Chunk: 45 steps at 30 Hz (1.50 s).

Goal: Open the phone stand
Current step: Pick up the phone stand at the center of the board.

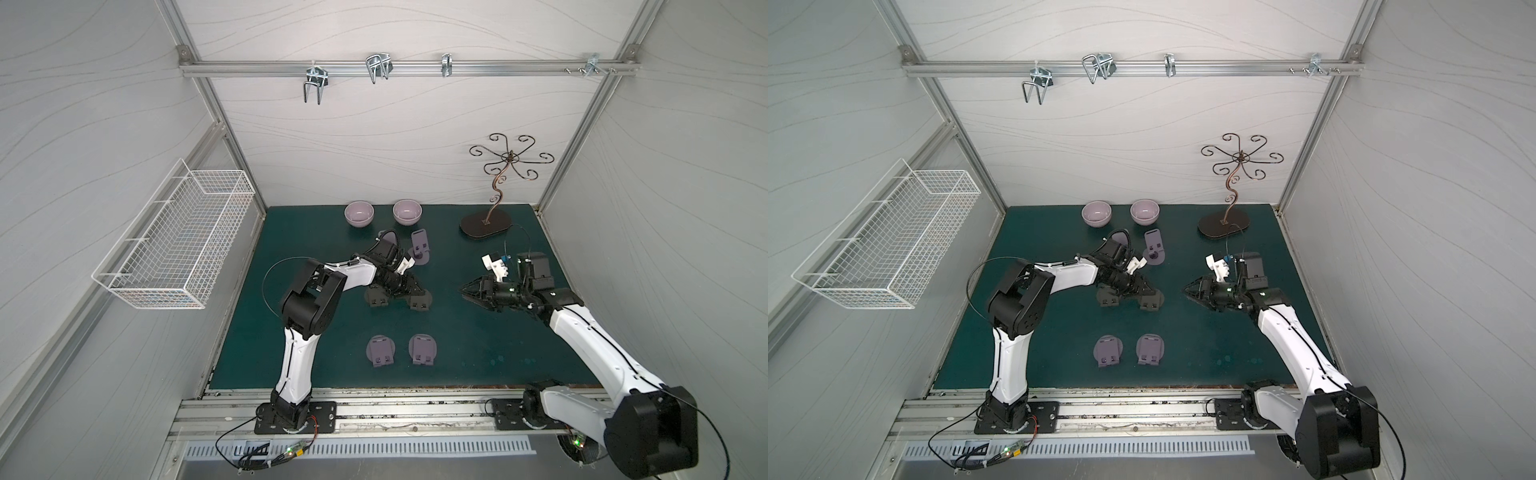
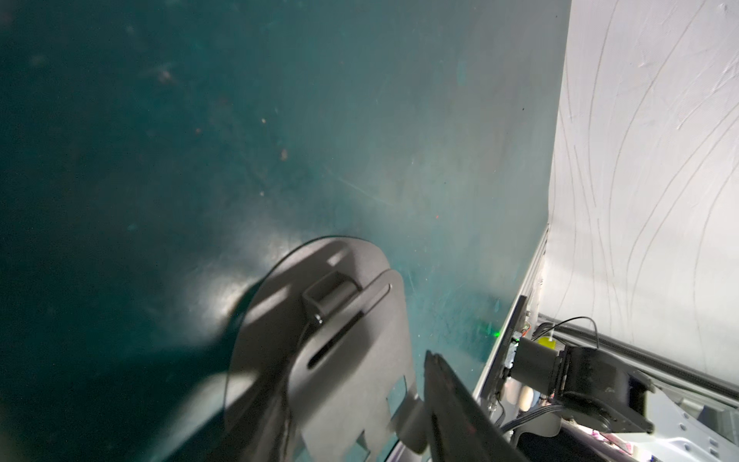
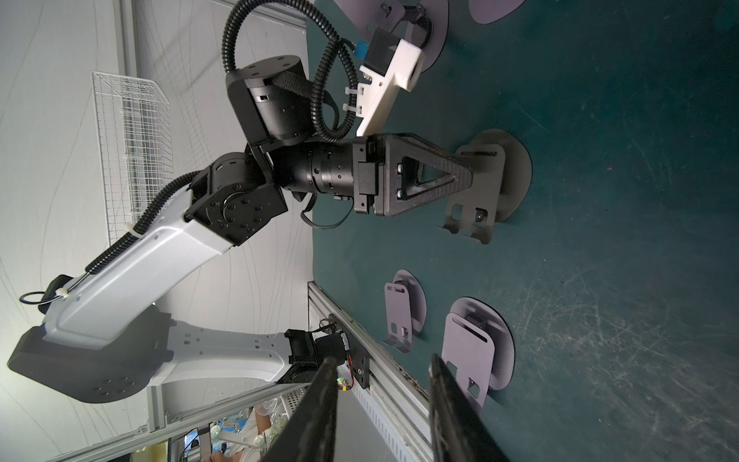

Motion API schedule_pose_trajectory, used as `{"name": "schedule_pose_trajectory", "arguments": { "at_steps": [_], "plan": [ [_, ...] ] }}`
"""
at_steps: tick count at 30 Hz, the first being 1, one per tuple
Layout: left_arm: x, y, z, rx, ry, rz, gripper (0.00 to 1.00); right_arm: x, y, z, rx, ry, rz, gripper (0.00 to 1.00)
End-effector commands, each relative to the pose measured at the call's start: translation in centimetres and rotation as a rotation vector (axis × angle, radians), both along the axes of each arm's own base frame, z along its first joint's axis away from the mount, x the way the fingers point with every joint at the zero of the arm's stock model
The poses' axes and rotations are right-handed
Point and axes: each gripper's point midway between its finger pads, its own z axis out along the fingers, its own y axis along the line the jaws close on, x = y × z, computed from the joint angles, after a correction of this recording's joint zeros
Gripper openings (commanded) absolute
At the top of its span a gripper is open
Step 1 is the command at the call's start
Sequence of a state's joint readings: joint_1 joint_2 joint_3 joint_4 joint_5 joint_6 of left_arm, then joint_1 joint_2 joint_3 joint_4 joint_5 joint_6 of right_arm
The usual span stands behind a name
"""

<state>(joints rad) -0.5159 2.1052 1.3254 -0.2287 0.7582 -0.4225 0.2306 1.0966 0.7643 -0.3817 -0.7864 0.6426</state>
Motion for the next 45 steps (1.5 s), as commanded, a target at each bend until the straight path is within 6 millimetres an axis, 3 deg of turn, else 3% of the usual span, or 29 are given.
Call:
{"name": "schedule_pose_trajectory", "arguments": {
  "at_steps": [1, 6, 8, 16, 21, 30, 34, 39, 45],
  "plan": [
    [0.1, -0.8, -0.4, -0.010, 0.014, -0.020, 0.36, -0.1, 0.3, -0.1, -0.008, -0.014, 0.013, 0.38],
    [-0.4, -0.8, -1.0, 0.011, 0.038, -0.031, 0.07, -0.2, 0.6, -0.2, -0.008, -0.014, 0.020, 0.38],
    [-0.7, -0.9, -1.0, 0.016, 0.045, -0.039, 0.00, -0.2, 0.5, -0.2, -0.009, -0.015, 0.019, 0.38],
    [-1.6, -0.7, 0.1, 0.010, 0.052, -0.036, 0.00, -0.6, 0.5, -0.2, -0.004, -0.010, 0.026, 0.38],
    [-2.5, -0.7, 4.0, -0.138, 0.064, 0.026, 0.00, -1.6, 0.4, 0.3, 0.002, -0.016, 0.043, 0.38],
    [-4.7, 0.5, 15.7, -0.399, 0.005, 0.139, 0.00, -4.3, 1.0, 3.2, 0.078, -0.044, 0.098, 0.42],
    [-5.9, 1.2, 19.2, -0.500, -0.011, 0.198, 0.00, -5.4, 2.2, 4.0, 0.104, -0.057, 0.147, 0.44],
    [-8.0, 1.6, 21.9, -0.569, -0.055, 0.202, 0.00, -5.7, 3.5, 4.0, 0.200, -0.035, 0.168, 0.43],
    [-9.5, 1.7, 23.2, -0.610, -0.066, 0.194, 0.00, -5.9, 4.5, 4.6, 0.223, -0.075, 0.198, 0.42]
  ]
}}
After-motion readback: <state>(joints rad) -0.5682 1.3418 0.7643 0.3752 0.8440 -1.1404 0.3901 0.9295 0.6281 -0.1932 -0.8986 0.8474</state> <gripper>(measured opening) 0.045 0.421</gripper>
